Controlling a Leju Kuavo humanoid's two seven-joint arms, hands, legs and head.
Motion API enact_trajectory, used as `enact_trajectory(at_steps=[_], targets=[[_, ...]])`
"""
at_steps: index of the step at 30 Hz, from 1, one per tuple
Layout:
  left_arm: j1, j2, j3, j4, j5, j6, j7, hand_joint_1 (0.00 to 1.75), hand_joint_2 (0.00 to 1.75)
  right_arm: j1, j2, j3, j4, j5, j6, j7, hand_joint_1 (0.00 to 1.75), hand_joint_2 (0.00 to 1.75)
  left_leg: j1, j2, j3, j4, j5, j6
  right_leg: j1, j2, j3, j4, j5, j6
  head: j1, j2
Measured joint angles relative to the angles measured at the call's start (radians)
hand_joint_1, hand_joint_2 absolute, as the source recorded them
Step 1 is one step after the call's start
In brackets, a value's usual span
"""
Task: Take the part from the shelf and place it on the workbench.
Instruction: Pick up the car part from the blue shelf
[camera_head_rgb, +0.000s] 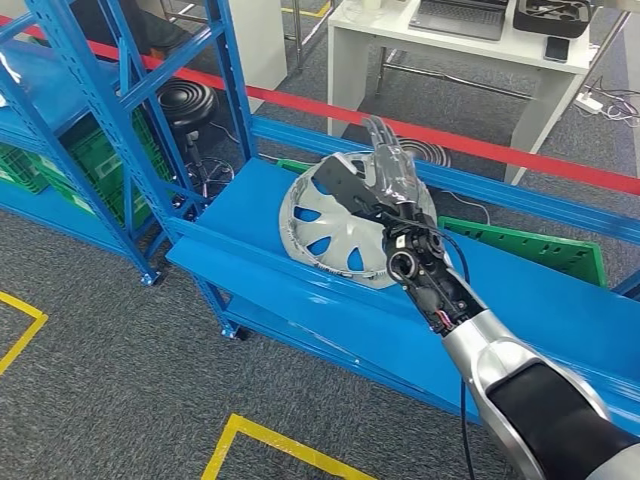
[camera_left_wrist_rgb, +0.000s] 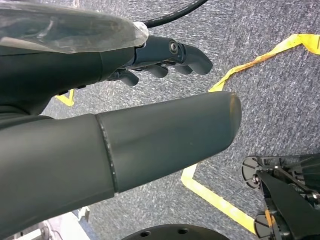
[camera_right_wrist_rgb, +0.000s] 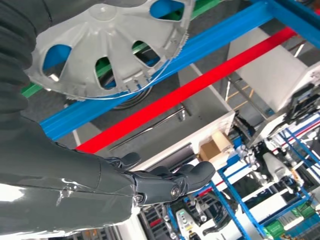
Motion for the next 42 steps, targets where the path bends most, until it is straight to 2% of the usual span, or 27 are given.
enact_trajectory(at_steps=[9,23,33,42], targets=[[0.001,0.001,0.016,0.0,0.007,0.0,-0.006,0.0,0.0,-0.013,-0.008,-0.004,0.017,-0.034,0.001,-0.011,0.0,1.75,0.0,0.0,0.0,0.0,0.0,0.0,0.0,0.0,0.0,0.0,0.0,0.0,0.0,0.0],[0.011,-0.014,0.028,0.0,0.012,-0.001,-0.013,0.0,0.0,-0.036,-0.089,-0.033,0.063,-0.057,0.063,0.045,0.0,1.75,0.0,0.0,0.0,0.0,-0.001,0.001,0.0,0.0,0.0,0.0,0.0,0.0,0.0,0.0],[0.011,-0.025,0.033,0.0,0.012,-0.001,-0.013,0.0,0.0,-0.063,-0.141,-0.044,0.211,-0.099,0.109,0.028,0.0,1.75,0.0,0.0,0.0,0.0,-0.001,0.001,0.0,0.0,0.0,0.0,0.0,0.0,0.0,0.0],[0.011,-0.031,0.034,0.0,0.012,-0.001,-0.01,0.0,0.0,-0.082,-0.16,-0.042,0.319,-0.103,0.124,0.021,0.0,1.75,0.0,0.0,0.0,0.0,-0.001,0.001,0.0,0.0,0.0,0.0,0.0,0.0,0.0,0.0]])
